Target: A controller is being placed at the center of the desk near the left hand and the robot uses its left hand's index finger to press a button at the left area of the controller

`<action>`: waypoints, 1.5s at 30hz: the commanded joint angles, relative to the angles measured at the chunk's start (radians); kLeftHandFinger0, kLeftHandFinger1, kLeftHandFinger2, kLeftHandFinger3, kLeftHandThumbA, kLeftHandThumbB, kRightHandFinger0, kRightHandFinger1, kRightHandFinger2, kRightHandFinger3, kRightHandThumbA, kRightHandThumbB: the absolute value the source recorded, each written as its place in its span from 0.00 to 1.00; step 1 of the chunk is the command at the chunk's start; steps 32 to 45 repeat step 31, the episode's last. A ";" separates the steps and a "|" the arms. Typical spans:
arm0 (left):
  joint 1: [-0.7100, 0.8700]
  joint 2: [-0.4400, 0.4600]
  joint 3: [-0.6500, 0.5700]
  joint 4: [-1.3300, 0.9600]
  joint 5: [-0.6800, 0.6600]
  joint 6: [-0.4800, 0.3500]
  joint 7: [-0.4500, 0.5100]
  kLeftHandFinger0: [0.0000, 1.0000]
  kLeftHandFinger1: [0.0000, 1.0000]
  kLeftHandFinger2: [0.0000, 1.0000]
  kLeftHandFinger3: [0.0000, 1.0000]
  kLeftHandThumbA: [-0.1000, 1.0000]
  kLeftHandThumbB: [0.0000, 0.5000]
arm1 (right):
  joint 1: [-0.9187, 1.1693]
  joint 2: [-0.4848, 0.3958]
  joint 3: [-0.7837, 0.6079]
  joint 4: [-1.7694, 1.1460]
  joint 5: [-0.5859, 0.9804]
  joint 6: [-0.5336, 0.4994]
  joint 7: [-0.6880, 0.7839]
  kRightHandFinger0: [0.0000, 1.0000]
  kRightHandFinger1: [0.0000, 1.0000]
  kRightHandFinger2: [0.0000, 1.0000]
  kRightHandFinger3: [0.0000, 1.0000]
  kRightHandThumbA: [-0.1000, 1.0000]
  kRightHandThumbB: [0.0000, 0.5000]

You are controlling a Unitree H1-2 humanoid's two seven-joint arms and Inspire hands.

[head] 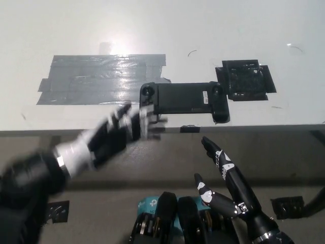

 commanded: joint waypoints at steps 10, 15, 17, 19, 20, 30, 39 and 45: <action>0.289 -0.240 0.072 0.036 0.393 -0.651 0.437 1.00 1.00 1.00 1.00 1.00 0.60 | -0.001 0.021 -0.009 -0.004 0.057 -0.042 0.014 1.00 1.00 1.00 1.00 0.76 0.36; 0.303 -0.245 0.050 0.077 0.492 -0.792 0.500 1.00 1.00 1.00 1.00 1.00 0.62 | 0.005 0.022 -0.013 -0.011 0.062 -0.053 0.011 1.00 1.00 1.00 1.00 0.85 0.40; 0.306 -0.245 0.046 0.083 0.501 -0.801 0.507 1.00 1.00 1.00 1.00 1.00 0.60 | 0.004 0.023 -0.014 -0.012 0.061 -0.053 0.008 1.00 1.00 1.00 1.00 0.88 0.41; 0.314 -0.245 0.036 0.088 0.513 -0.798 0.513 1.00 1.00 1.00 1.00 1.00 0.60 | 0.007 0.023 -0.016 -0.012 0.060 -0.059 0.006 1.00 1.00 1.00 1.00 0.90 0.43; 0.313 -0.243 0.034 0.096 0.516 -0.804 0.515 1.00 1.00 1.00 1.00 1.00 0.58 | 0.005 0.023 -0.017 -0.010 0.061 -0.061 0.006 1.00 1.00 1.00 1.00 0.91 0.44; 0.285 -0.233 0.029 0.133 0.554 -0.856 0.553 1.00 1.00 1.00 1.00 1.00 0.59 | 0.001 0.024 -0.022 -0.014 0.056 -0.056 -0.001 1.00 1.00 1.00 1.00 0.99 0.48; 0.285 -0.233 0.029 0.133 0.554 -0.856 0.553 1.00 1.00 1.00 1.00 1.00 0.59 | 0.001 0.024 -0.022 -0.014 0.056 -0.056 -0.001 1.00 1.00 1.00 1.00 0.99 0.48; 0.285 -0.233 0.029 0.133 0.554 -0.856 0.553 1.00 1.00 1.00 1.00 1.00 0.59 | 0.001 0.024 -0.022 -0.014 0.056 -0.056 -0.001 1.00 1.00 1.00 1.00 0.99 0.48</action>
